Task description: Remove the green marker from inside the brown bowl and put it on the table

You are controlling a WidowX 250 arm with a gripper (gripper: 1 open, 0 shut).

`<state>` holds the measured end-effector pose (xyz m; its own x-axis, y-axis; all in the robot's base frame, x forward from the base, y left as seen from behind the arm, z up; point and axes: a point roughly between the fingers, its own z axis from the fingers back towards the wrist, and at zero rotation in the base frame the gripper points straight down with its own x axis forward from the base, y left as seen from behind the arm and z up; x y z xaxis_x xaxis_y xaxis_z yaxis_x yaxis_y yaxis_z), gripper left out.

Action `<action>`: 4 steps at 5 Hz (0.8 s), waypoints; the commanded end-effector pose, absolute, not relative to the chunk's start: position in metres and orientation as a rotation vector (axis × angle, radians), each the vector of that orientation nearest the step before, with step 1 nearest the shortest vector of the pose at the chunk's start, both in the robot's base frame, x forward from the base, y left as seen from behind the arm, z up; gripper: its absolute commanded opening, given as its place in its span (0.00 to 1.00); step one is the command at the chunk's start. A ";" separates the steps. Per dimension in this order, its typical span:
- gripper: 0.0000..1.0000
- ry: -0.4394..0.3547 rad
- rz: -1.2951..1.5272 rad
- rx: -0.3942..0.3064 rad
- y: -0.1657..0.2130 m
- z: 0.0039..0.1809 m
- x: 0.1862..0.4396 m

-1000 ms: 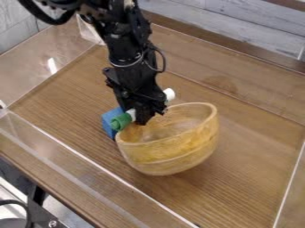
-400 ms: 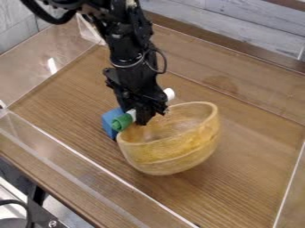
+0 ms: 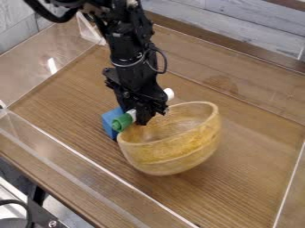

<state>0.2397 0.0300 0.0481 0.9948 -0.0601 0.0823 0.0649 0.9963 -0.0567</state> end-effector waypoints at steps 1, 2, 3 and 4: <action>0.00 -0.126 -0.067 -0.047 0.029 0.065 0.249; 0.00 -0.121 -0.066 -0.048 0.029 0.066 0.250; 0.00 -0.114 -0.063 -0.047 0.029 0.065 0.253; 0.00 -0.109 -0.062 -0.045 0.030 0.064 0.256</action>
<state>0.2473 0.0295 0.0540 0.9963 -0.0488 0.0704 0.0527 0.9971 -0.0554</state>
